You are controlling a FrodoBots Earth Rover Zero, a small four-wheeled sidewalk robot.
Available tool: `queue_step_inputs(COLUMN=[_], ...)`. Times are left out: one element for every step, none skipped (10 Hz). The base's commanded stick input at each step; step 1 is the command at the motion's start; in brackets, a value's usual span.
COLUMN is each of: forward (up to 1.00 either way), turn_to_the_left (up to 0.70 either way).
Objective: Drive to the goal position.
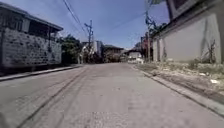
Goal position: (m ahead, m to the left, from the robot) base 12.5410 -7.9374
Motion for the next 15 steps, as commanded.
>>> queue_step_inputs(forward=[1.00, 1.00, 1.00, 1.00, 1.00, 1.00, 1.00, 1.00, 1.00, 1.00, 1.00, 1.00, 1.00, 1.00, 1.00], turn_to_the_left=[0.00, 0.00, 0.00, 0.00, 0.00, 0.00, 0.00, 0.00, 0.00, 0.00, 0.00, 0.00, 0.00, 0.00, 0.00])
